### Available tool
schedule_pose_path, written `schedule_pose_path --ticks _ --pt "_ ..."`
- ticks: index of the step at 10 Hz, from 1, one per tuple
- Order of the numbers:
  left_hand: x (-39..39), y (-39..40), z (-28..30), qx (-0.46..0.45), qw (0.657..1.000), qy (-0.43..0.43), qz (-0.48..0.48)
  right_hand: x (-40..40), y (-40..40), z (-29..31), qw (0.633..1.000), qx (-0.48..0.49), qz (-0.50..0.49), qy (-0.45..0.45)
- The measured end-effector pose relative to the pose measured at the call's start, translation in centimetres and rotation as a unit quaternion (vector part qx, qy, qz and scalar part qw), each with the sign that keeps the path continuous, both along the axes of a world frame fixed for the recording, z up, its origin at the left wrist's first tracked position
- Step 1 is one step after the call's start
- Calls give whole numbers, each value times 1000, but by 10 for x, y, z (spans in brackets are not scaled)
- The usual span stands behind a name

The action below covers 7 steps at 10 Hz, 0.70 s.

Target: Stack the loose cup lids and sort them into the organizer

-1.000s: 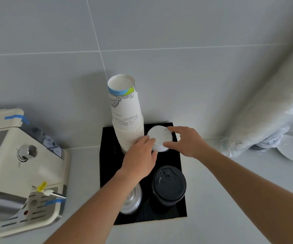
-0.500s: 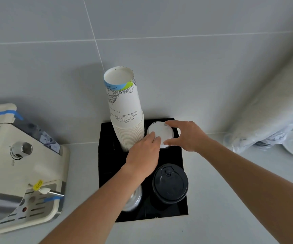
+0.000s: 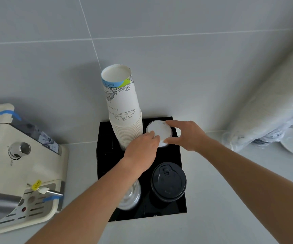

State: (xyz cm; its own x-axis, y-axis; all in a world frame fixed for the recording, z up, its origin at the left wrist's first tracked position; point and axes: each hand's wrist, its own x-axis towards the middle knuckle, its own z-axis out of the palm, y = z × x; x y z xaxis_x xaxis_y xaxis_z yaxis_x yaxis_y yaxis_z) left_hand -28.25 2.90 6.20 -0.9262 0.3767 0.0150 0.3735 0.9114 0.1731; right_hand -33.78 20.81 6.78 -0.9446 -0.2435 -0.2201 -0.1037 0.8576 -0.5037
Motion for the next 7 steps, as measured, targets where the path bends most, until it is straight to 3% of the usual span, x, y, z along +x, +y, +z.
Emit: schedule_pose_path --ticks 5,7 --pt "11 2 9 71 994 -68 44 18 -2 -2 999 -1 27 19" --pt "36 -19 22 199 972 -59 112 34 3 7 999 -28 -33 28"
